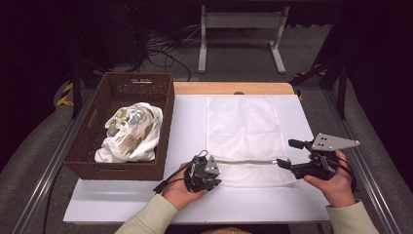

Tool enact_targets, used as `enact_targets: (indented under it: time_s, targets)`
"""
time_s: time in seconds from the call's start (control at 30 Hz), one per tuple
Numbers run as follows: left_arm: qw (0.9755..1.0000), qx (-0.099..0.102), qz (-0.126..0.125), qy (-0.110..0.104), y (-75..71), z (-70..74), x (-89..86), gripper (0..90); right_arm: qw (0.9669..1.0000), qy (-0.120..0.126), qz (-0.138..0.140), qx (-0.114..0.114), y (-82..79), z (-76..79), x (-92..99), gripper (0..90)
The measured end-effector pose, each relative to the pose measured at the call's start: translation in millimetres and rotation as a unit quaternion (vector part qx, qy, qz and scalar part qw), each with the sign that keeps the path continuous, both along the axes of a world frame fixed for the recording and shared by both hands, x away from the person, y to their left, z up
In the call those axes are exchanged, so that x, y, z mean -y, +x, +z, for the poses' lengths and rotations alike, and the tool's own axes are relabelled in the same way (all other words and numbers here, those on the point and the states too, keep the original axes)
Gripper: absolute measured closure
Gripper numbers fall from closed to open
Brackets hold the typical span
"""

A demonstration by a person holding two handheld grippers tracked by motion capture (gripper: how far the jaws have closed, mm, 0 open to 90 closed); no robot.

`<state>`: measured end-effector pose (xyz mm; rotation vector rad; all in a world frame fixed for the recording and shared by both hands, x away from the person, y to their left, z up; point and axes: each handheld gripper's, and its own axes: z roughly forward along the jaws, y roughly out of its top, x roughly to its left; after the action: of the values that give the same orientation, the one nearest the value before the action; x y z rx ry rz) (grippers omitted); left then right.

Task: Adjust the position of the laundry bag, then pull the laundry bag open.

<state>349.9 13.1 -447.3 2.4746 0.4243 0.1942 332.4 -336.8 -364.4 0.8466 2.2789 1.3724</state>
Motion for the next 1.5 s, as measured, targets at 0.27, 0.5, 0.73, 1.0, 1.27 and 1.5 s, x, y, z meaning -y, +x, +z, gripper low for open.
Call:
enact_targets:
  time_s: [0.27, 0.5, 0.73, 1.0, 1.27, 1.5]
  targets:
    - [0.9997, -0.012, -0.021, 0.006, -6.0, 15.0, -7.4, 90.0, 1.0000, 0.004, -0.002, -0.009, -2.8, -0.2, 4.7, 19.6]
    - [0.9973, -0.036, -0.055, 0.035, -20.0, 21.1, -10.9, 90.0, 0.9995, -0.013, -0.006, -0.028, -2.7, -0.9, 9.7, 33.9]
    - [0.9929, -0.061, -0.084, 0.057, -24.9, 19.8, -7.6, 89.3, 0.9987, -0.025, -0.008, -0.044, -2.5, -2.1, 11.1, 43.4]
    - [0.9953, -0.069, -0.066, -0.019, -18.9, 27.9, -10.5, 51.3, 0.9981, -0.028, -0.016, -0.052, -3.2, -3.4, 13.2, 45.3]
    - [0.9905, -0.048, 0.005, -0.129, -6.4, 39.5, -24.2, 45.4, 0.9978, -0.024, -0.024, -0.057, -6.8, -3.0, 17.3, 53.6]
    - [0.9854, -0.032, 0.055, -0.158, 5.9, 38.7, -28.0, 41.3, 0.9960, -0.027, -0.035, -0.077, -4.0, -10.0, 20.4, 57.1]
